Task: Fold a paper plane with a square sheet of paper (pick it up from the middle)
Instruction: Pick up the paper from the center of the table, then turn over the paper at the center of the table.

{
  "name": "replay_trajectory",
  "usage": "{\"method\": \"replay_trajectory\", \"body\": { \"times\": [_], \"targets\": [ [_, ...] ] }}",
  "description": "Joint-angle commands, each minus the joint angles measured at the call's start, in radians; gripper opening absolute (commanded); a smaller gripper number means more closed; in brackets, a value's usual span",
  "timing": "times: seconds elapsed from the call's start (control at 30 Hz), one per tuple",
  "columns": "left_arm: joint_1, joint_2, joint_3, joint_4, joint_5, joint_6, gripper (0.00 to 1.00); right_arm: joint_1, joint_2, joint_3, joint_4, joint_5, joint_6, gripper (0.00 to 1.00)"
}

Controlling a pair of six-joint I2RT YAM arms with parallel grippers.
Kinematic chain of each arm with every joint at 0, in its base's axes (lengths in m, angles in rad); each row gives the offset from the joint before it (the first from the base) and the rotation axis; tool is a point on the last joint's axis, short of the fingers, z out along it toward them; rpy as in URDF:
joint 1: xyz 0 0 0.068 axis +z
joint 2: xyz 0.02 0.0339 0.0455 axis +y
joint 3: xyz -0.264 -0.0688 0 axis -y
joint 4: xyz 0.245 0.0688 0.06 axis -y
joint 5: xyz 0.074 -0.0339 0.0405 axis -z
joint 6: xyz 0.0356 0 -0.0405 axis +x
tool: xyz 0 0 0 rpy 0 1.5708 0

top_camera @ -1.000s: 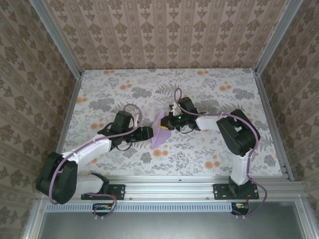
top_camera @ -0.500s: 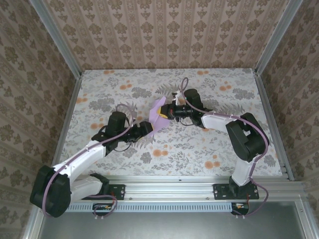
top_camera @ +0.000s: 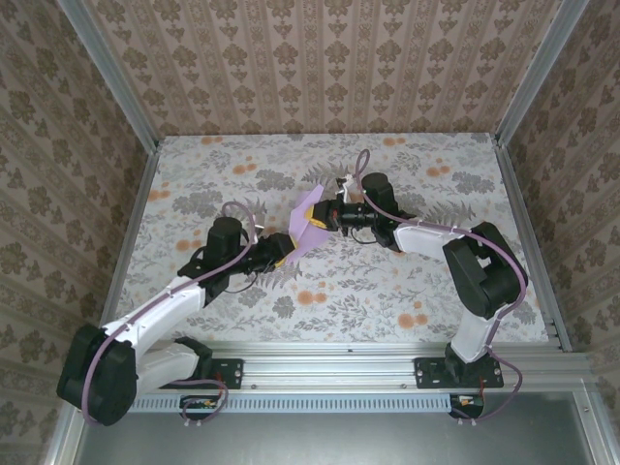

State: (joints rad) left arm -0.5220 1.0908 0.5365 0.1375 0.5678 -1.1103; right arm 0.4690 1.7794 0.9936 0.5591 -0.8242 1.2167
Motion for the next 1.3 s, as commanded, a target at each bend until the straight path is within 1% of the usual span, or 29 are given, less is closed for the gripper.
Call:
{"method": "replay_trajectory", "body": {
  "times": [0.0,0.27,0.37,0.47,0.63,0.73,0.8,0.9,1.0,1.07,1.1,1.17,1.23,1.27],
  "targets": [
    [0.002,-0.007,0.033,0.034,0.024,-0.003,0.36,-0.004,-0.034,-0.010,0.047,-0.026,0.023,0.00],
    [0.004,0.011,0.040,0.025,0.029,0.018,0.19,-0.005,-0.029,-0.016,0.056,-0.026,0.029,0.00],
    [0.004,0.014,0.046,0.022,0.030,0.026,0.10,-0.007,-0.026,-0.018,0.059,-0.029,0.031,0.00],
    [0.005,0.014,0.056,-0.003,0.027,0.047,0.08,-0.012,-0.025,-0.023,0.064,-0.029,0.033,0.02],
    [0.008,0.017,0.073,-0.050,0.018,0.078,0.07,-0.025,-0.028,-0.034,0.056,-0.023,0.025,0.21],
    [0.011,0.017,0.106,-0.136,-0.008,0.133,0.07,-0.044,-0.033,-0.051,0.028,-0.016,-0.001,0.32],
    [0.011,0.019,0.130,-0.189,-0.025,0.170,0.08,-0.060,-0.047,-0.062,-0.024,-0.009,-0.043,0.35],
    [0.011,0.026,0.190,-0.326,-0.070,0.266,0.08,-0.082,-0.071,-0.071,-0.109,-0.001,-0.111,0.38],
    [0.004,0.037,0.267,-0.501,-0.161,0.392,0.08,-0.103,-0.103,-0.069,-0.220,0.016,-0.191,0.41],
    [-0.007,0.056,0.335,-0.630,-0.252,0.485,0.08,-0.119,-0.123,-0.069,-0.281,0.026,-0.237,0.42],
    [-0.019,0.068,0.374,-0.701,-0.315,0.533,0.08,-0.130,-0.134,-0.071,-0.305,0.029,-0.255,0.42],
    [-0.062,0.100,0.454,-0.841,-0.494,0.615,0.08,-0.148,-0.153,-0.071,-0.354,0.037,-0.288,0.43],
    [-0.136,0.168,0.548,-0.992,-0.727,0.673,0.08,-0.167,-0.172,-0.072,-0.411,0.052,-0.330,0.44],
    [-0.160,0.200,0.585,-1.041,-0.798,0.681,0.08,-0.175,-0.179,-0.073,-0.426,0.053,-0.339,0.44]
  ]
}}
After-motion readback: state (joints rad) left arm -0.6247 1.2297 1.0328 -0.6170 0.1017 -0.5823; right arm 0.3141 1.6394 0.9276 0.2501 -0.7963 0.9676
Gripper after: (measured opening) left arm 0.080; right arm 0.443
